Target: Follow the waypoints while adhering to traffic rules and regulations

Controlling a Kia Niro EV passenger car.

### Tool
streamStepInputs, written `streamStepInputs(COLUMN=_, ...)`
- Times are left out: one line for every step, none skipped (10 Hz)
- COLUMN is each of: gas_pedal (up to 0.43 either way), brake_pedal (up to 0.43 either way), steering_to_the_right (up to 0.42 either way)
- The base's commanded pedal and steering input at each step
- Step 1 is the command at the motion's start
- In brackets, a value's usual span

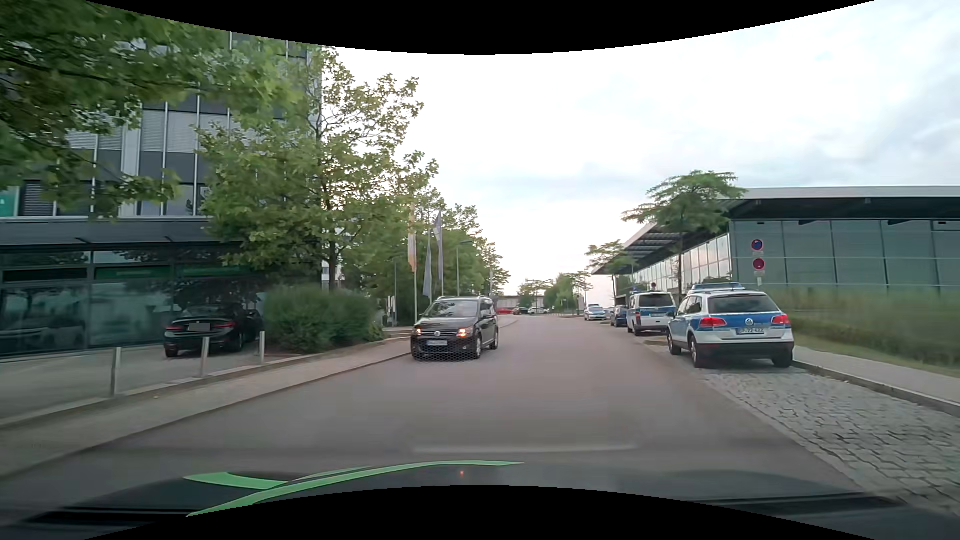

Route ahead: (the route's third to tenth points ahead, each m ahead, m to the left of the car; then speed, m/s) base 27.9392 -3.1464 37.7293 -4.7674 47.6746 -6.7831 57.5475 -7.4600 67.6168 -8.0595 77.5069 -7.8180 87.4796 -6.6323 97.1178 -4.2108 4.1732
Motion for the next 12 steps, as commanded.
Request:
streamStepInputs(gas_pedal=0.130, brake_pedal=0.000, steering_to_the_right=0.224)
streamStepInputs(gas_pedal=0.130, brake_pedal=0.000, steering_to_the_right=0.207)
streamStepInputs(gas_pedal=0.130, brake_pedal=0.000, steering_to_the_right=0.195)
streamStepInputs(gas_pedal=0.130, brake_pedal=0.000, steering_to_the_right=0.180)
streamStepInputs(gas_pedal=0.138, brake_pedal=0.000, steering_to_the_right=0.158)
streamStepInputs(gas_pedal=0.138, brake_pedal=0.000, steering_to_the_right=0.135)
streamStepInputs(gas_pedal=0.138, brake_pedal=0.000, steering_to_the_right=0.107)
streamStepInputs(gas_pedal=0.138, brake_pedal=0.000, steering_to_the_right=0.088)
streamStepInputs(gas_pedal=0.138, brake_pedal=0.000, steering_to_the_right=0.071)
streamStepInputs(gas_pedal=0.138, brake_pedal=0.000, steering_to_the_right=0.056)
streamStepInputs(gas_pedal=0.138, brake_pedal=0.000, steering_to_the_right=0.046)
streamStepInputs(gas_pedal=0.138, brake_pedal=0.000, steering_to_the_right=0.034)
